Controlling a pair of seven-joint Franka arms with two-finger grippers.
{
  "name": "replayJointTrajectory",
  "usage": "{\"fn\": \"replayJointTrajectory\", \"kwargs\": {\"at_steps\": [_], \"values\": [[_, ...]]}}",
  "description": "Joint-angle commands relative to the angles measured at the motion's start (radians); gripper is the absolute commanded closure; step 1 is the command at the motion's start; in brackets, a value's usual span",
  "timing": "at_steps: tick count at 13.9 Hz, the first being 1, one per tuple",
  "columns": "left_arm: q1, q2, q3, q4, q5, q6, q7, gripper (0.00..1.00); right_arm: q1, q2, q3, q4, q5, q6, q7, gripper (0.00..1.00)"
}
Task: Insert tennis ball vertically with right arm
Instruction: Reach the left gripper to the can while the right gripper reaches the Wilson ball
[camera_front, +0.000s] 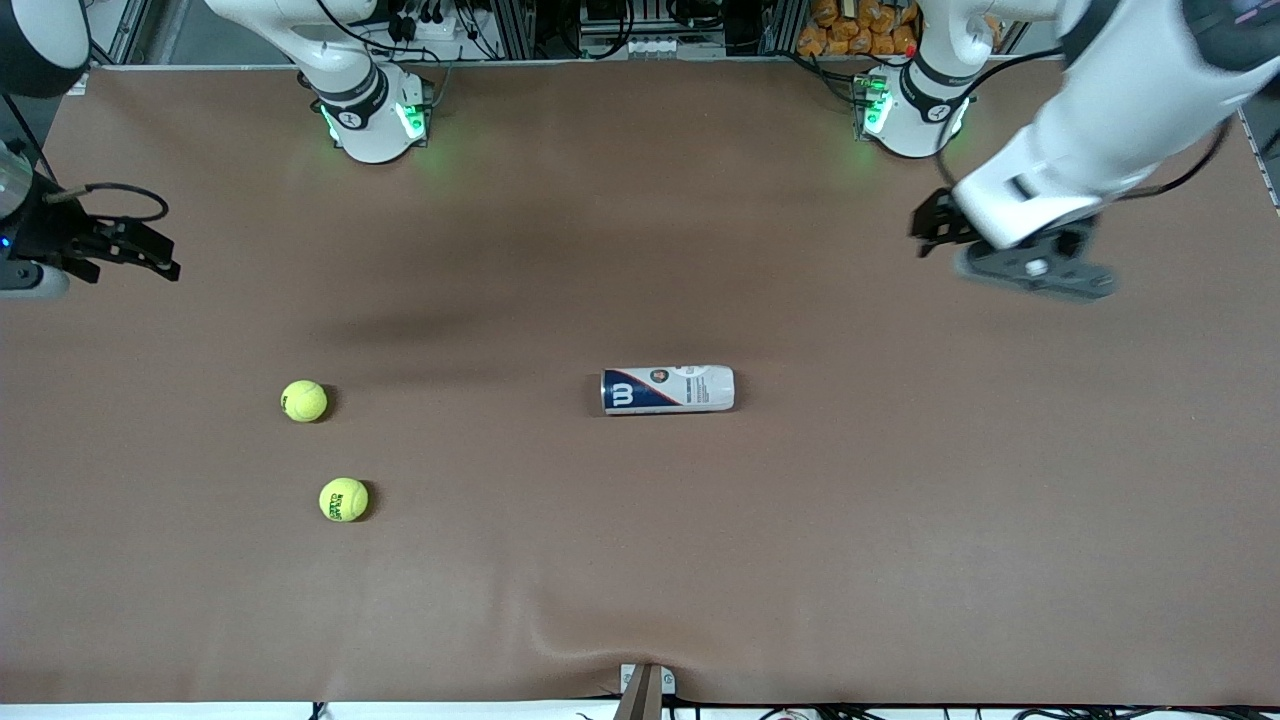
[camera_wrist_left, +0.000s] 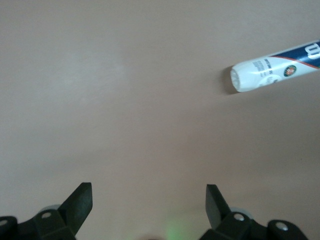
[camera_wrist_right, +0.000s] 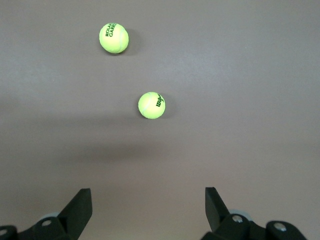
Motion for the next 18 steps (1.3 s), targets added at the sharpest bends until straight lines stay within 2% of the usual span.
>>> {"fn": "replayJointTrajectory", "kwargs": {"at_steps": [1, 3, 7, 9, 13, 16, 18], "values": [[-0.07, 0.136, 0.006, 0.124, 0.008, 0.018, -0.002, 0.0, -0.026, 0.049, 0.009, 0.001, -0.001, 0.044, -0.002, 0.0], [-0.13, 0.217, 0.006, 0.16, 0.008, 0.073, -0.006, 0.0, -0.035, 0.087, 0.009, -0.001, 0.001, 0.076, -0.002, 0.0], [-0.216, 0.329, 0.006, 0.163, 0.011, 0.187, 0.021, 0.0, -0.041, 0.149, 0.009, -0.002, 0.004, 0.136, 0.0, 0.0], [-0.245, 0.361, 0.006, 0.163, 0.011, 0.23, 0.059, 0.0, -0.044, 0.193, 0.009, -0.004, 0.043, 0.174, -0.002, 0.0], [-0.273, 0.417, 0.005, 0.161, 0.009, 0.316, 0.219, 0.0, -0.05, 0.277, 0.009, -0.007, 0.063, 0.227, 0.0, 0.0], [-0.324, 0.46, 0.011, 0.163, 0.023, 0.38, 0.317, 0.0, -0.052, 0.299, 0.009, -0.124, 0.068, 0.393, 0.0, 0.0], [-0.33, 0.483, 0.008, 0.163, 0.04, 0.408, 0.377, 0.0, -0.052, 0.337, 0.011, -0.149, 0.076, 0.452, 0.001, 0.0]]}}
